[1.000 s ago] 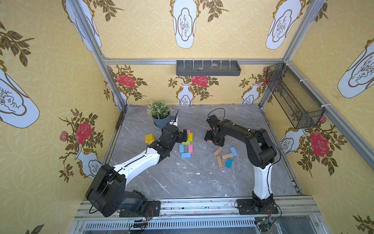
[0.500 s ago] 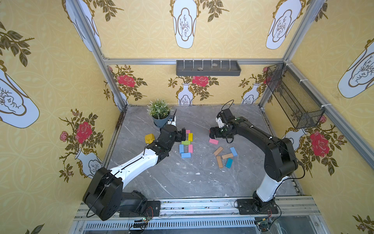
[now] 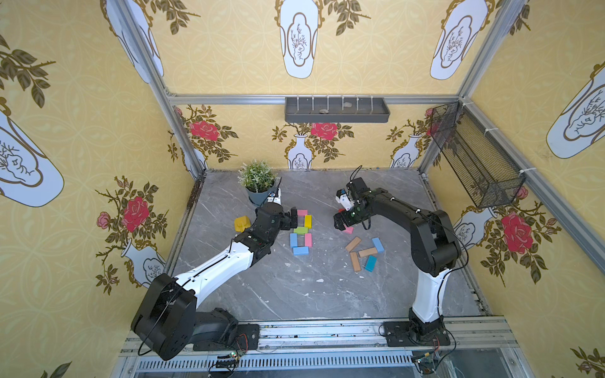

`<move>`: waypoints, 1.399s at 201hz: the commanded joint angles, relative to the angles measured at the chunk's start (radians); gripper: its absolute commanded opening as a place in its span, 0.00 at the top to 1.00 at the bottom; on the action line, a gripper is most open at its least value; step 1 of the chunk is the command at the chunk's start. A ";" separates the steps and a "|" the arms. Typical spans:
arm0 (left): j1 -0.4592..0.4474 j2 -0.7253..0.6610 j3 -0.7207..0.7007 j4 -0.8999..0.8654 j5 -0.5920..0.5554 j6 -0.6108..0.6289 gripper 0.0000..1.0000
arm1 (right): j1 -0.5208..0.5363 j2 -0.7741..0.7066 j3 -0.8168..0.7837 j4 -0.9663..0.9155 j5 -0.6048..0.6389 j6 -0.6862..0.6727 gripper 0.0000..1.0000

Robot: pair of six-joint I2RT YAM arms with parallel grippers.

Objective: Assemble the number 8 with building blocks
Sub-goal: Assemble the building block at the center of the board.

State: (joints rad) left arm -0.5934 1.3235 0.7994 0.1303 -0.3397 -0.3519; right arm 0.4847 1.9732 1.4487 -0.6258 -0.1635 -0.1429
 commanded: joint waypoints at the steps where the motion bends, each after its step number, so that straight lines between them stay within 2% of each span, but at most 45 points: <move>1: 0.003 -0.001 -0.008 0.014 0.001 -0.006 0.00 | 0.002 0.024 0.012 -0.003 0.040 -0.030 0.02; 97: 0.004 0.005 -0.006 0.015 0.007 -0.007 0.00 | 0.009 0.087 0.022 -0.011 0.086 -0.028 0.21; 154: 0.004 0.007 -0.005 0.015 0.008 -0.007 0.00 | 0.020 0.101 0.025 -0.015 0.115 0.012 0.42; 185: 0.005 0.009 -0.003 0.016 0.008 -0.007 0.00 | 0.033 0.099 0.029 -0.031 0.157 0.131 0.58; 212: 0.006 0.011 -0.002 0.016 0.009 -0.007 0.00 | 0.047 0.100 0.030 -0.062 0.170 0.291 0.75; 238: 0.006 0.014 -0.001 0.017 0.009 -0.008 0.00 | 0.077 0.121 0.044 -0.097 0.168 0.415 0.79; 281: 0.006 0.023 0.003 0.017 0.013 -0.009 0.00 | 0.116 0.167 0.106 -0.128 0.154 0.543 0.80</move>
State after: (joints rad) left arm -0.5892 1.3384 0.7979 0.1303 -0.3355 -0.3599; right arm 0.5880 2.1071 1.5291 -0.6952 0.0151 0.2790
